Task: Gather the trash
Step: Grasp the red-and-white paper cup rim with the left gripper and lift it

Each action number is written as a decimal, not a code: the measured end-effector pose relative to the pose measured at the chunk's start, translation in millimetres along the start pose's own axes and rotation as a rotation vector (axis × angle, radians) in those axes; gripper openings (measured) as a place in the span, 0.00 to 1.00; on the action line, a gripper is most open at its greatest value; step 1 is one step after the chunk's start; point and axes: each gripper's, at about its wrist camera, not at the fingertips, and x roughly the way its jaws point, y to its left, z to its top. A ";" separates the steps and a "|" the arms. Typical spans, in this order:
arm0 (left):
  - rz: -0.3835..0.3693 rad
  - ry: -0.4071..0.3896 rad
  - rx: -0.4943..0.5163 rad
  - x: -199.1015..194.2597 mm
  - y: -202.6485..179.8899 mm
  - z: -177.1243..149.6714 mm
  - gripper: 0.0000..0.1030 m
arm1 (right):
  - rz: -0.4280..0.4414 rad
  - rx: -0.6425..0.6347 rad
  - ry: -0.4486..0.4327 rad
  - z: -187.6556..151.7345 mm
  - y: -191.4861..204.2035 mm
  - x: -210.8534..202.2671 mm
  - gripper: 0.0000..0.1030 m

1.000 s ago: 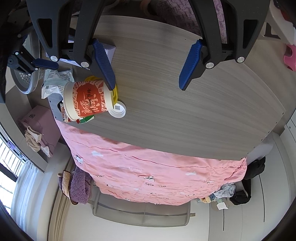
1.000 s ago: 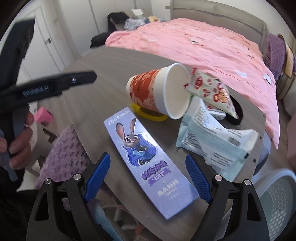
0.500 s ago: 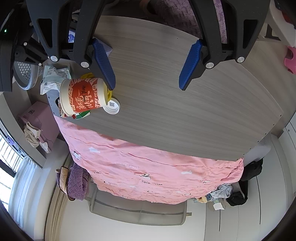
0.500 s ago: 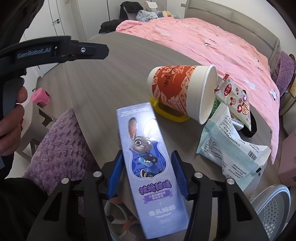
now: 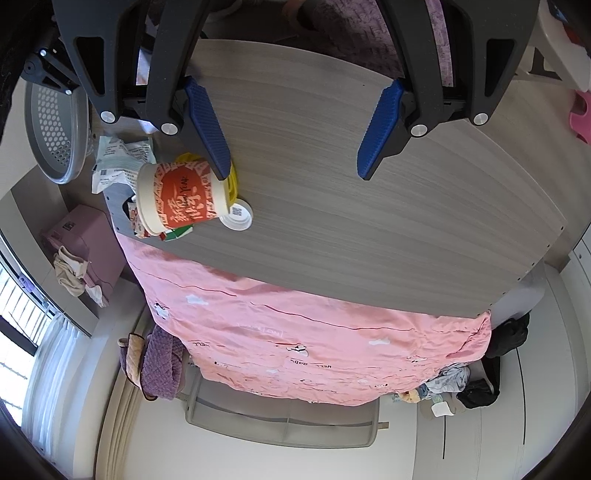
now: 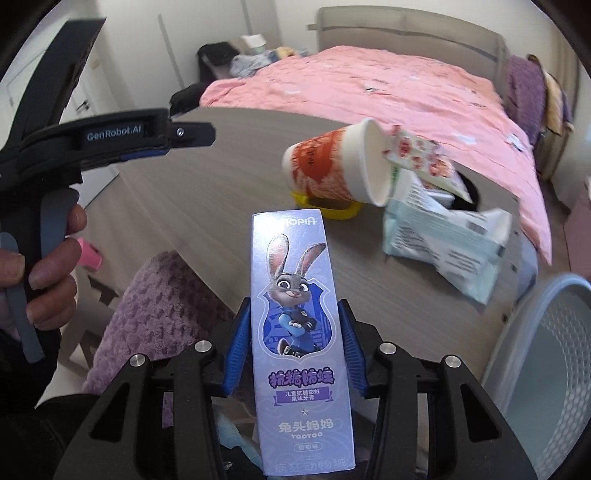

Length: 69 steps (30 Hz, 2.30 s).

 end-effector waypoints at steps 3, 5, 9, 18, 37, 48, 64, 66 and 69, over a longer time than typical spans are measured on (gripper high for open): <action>-0.010 -0.001 0.020 -2.0 -12.1 1.8 0.66 | -0.034 0.073 -0.036 -12.0 -13.4 -19.6 0.43; -0.020 0.001 0.032 -1.2 -21.2 3.5 0.66 | -0.057 0.127 -0.054 -19.0 -25.5 -33.6 0.43; -0.057 0.015 0.071 4.5 -49.3 4.0 0.67 | -0.128 0.219 -0.092 -30.2 -51.3 -62.6 0.43; -0.024 0.025 0.129 28.5 -106.3 21.2 0.68 | -0.197 0.356 -0.172 -49.9 -89.0 -95.5 0.43; 0.088 0.077 0.042 65.6 -75.7 31.1 0.68 | -0.153 0.414 -0.199 -59.9 -108.0 -98.2 0.43; 0.110 0.060 -0.033 72.8 -28.5 38.3 0.68 | -0.149 0.381 -0.187 -44.9 -95.9 -89.4 0.43; -0.030 0.099 -0.051 83.9 -11.3 35.7 0.05 | -0.158 0.389 -0.165 -39.8 -93.9 -77.9 0.43; -0.038 0.089 -0.050 79.3 -11.3 35.5 0.05 | -0.161 0.393 -0.164 -40.1 -94.1 -77.4 0.43; -0.049 0.073 -0.046 68.5 -12.3 34.0 0.05 | -0.162 0.400 -0.165 -39.4 -94.8 -77.1 0.43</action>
